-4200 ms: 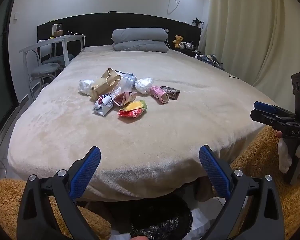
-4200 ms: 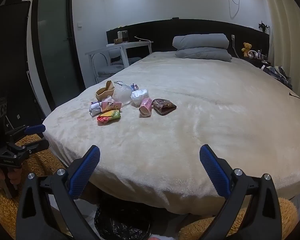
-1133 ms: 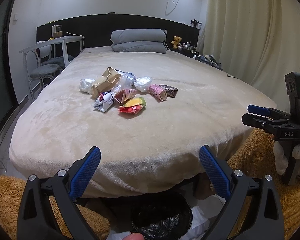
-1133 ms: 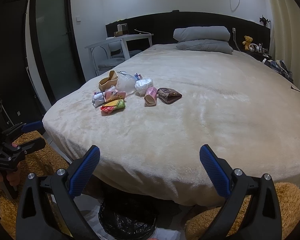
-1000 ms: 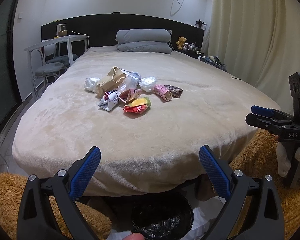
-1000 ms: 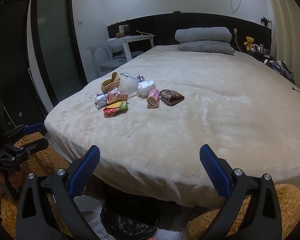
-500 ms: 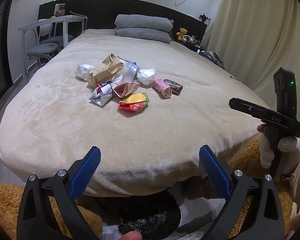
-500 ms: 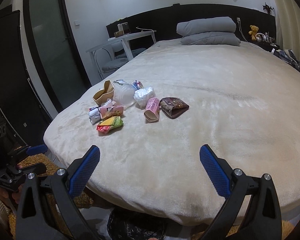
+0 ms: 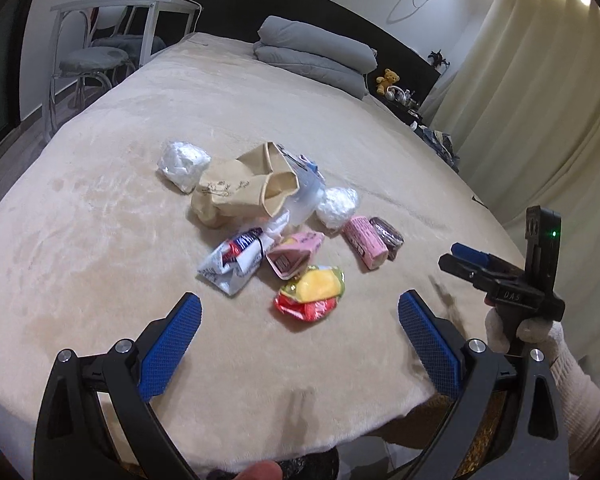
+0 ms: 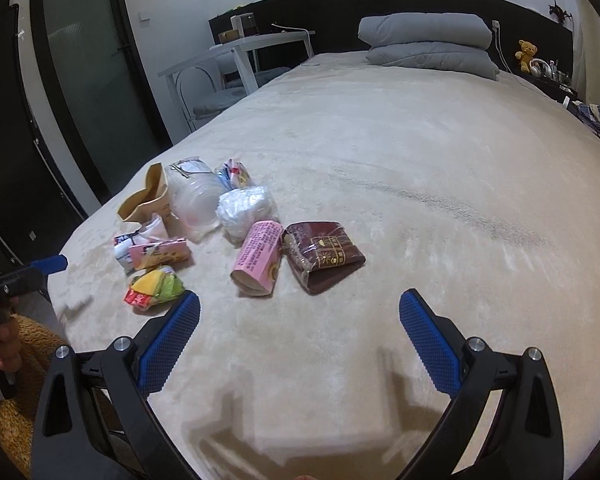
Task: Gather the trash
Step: 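Grasp the brown paper bag with the left gripper while the right gripper grasps the maroon packet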
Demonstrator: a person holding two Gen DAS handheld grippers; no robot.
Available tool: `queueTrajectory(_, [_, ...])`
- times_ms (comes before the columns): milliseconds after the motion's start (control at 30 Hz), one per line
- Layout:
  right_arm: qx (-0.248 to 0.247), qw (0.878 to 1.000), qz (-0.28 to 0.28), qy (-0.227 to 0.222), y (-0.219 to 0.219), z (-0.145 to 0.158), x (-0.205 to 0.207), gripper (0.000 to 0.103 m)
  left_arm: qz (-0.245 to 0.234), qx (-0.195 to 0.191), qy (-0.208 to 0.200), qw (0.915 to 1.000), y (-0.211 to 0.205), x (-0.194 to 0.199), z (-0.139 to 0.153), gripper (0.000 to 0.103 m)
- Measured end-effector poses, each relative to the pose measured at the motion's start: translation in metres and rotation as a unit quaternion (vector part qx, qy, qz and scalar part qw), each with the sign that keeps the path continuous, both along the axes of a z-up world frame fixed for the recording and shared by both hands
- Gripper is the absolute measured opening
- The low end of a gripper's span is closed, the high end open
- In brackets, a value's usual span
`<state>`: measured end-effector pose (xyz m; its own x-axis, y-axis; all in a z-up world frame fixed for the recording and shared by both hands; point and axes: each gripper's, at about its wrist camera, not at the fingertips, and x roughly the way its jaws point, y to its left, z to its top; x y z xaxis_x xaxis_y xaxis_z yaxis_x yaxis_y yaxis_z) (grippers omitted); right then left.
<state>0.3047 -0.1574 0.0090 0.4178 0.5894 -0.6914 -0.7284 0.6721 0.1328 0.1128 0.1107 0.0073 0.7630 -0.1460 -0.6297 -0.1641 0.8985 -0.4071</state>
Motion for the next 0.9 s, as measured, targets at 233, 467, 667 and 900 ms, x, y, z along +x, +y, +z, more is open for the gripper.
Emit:
queueTrajectory(233, [-0.042,0.999,0.022,0.010,0.025,-0.023,0.036,0.099,0.020,-0.020,0.013,0.9995,0.040,0.044,-0.002,0.097])
queueTrajectory(467, [-0.049,0.998,0.039,0.019,0.038,-0.037,0.060,0.099,0.023,-0.008,0.040,0.9989,0.064,0.086,-0.013,0.097])
queueTrajectory(667, [-0.048,0.997,0.055,0.025,0.048,-0.042,0.071,0.088,-0.014,0.034,0.070,0.9969,0.069,0.118,-0.031,0.097])
queueTrajectory(900, [-0.051,0.996,0.068,0.011,0.055,-0.043,0.068,0.057,-0.059,-0.012,0.076,0.9953,0.078,0.128,-0.051,0.096])
